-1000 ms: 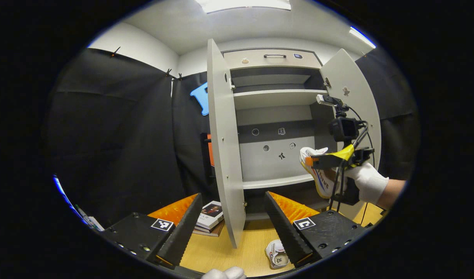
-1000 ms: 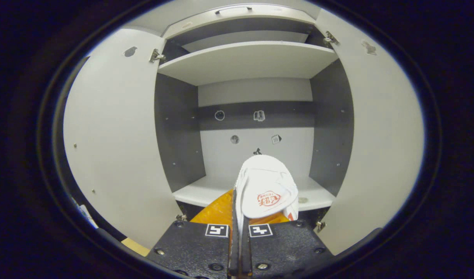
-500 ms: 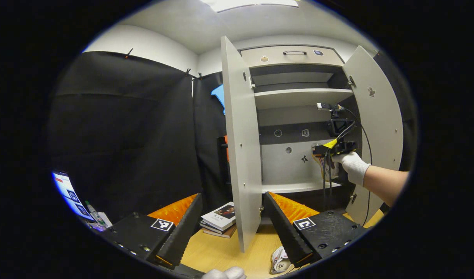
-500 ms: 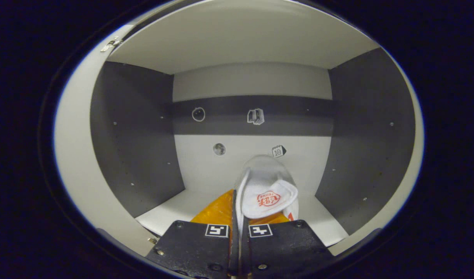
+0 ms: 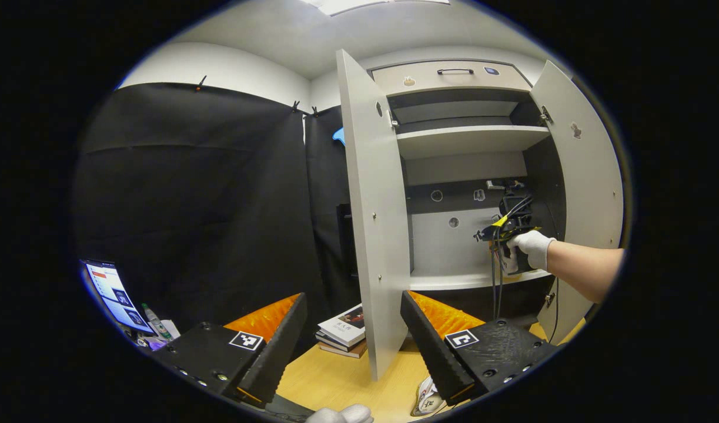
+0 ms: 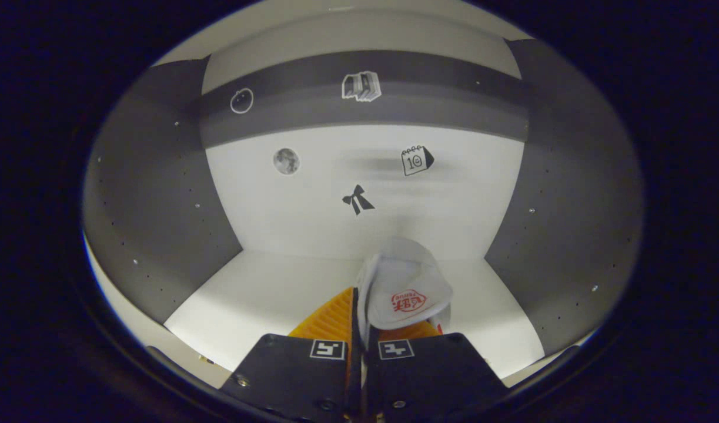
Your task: Grab one shoe with the right hand and put it into the shoe cabinet, grab the other shoe with the left hand and put it into the shoe cabinet; then close the right door with the right hand and the left door with the left hand.
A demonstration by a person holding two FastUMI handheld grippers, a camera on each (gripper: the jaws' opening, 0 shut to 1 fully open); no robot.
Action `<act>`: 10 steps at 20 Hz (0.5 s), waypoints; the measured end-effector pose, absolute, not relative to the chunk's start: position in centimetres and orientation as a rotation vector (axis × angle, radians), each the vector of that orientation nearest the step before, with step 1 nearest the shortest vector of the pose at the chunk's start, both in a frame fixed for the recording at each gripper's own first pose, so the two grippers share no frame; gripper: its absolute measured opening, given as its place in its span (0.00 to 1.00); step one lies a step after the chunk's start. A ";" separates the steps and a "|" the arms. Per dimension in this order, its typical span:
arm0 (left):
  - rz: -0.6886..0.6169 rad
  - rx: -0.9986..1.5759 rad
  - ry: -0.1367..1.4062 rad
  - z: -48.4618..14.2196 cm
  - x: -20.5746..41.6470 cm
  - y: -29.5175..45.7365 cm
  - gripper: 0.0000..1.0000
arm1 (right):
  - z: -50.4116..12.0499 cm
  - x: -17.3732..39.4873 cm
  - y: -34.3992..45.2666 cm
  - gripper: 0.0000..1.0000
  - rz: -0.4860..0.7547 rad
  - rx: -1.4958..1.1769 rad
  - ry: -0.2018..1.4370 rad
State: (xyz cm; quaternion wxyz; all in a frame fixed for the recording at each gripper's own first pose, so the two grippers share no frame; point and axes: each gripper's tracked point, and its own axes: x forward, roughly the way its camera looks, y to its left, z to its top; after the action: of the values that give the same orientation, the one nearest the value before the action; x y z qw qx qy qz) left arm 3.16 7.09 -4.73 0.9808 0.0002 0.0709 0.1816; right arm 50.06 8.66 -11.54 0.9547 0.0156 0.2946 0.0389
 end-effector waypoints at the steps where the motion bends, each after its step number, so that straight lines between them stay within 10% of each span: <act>1: 0.367 0.002 0.141 -4.8 3.2 7.2 1.00 | -12.1 50.2 8.6 0.05 0.088 0.017 0.626; 10: 0.365 0.001 0.133 -4.8 3.1 8.0 1.00 | -13.7 49.5 9.1 0.19 0.098 0.061 0.731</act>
State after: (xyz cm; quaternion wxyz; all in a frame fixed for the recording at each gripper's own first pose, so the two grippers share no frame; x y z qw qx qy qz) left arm 3.09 7.98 -4.81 0.9812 0.0005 0.0663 0.1814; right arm 49.52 9.15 -13.68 0.9324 0.0298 0.3571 0.0481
